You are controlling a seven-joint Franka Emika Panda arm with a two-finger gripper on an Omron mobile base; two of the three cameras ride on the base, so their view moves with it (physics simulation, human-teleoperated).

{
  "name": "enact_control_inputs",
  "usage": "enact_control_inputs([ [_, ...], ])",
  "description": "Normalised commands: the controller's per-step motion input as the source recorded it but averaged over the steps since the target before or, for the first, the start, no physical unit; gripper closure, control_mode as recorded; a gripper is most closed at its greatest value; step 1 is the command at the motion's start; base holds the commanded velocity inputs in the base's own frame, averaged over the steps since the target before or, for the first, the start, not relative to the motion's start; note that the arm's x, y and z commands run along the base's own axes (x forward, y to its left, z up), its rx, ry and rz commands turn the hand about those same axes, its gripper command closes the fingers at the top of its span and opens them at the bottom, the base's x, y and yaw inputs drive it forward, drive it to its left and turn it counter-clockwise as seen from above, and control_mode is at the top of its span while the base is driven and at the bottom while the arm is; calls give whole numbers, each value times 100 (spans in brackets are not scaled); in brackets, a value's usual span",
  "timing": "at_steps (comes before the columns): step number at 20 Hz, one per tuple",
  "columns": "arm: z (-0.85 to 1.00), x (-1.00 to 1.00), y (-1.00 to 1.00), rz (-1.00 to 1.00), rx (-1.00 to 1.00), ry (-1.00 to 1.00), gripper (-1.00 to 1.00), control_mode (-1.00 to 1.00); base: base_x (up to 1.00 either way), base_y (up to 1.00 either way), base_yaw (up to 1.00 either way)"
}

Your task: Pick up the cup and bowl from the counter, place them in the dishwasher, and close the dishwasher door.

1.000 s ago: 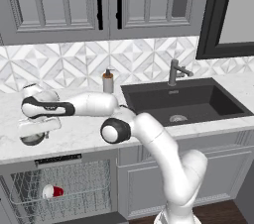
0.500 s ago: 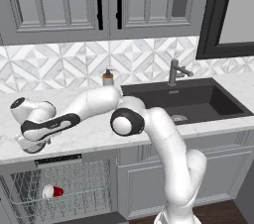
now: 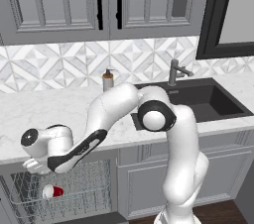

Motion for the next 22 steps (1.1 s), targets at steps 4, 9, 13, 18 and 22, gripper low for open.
enact_control_inputs([
  [4, -3, -37, -18, -2, 0, 7, 100, -100, 0, 0, 0],
  [9, -5, 0, -33, -17, 0, 8, 100, -100, 0, 0, 0],
  [13, -17, -3, -45, -27, 0, 2, 100, -100, 0, 0, 0],
  [18, -29, -1, -41, -29, -7, 10, 100, -100, 0, 0, 0],
  [22, -26, 2, -8, -28, -14, 18, 100, -100, 0, 0, 0],
])
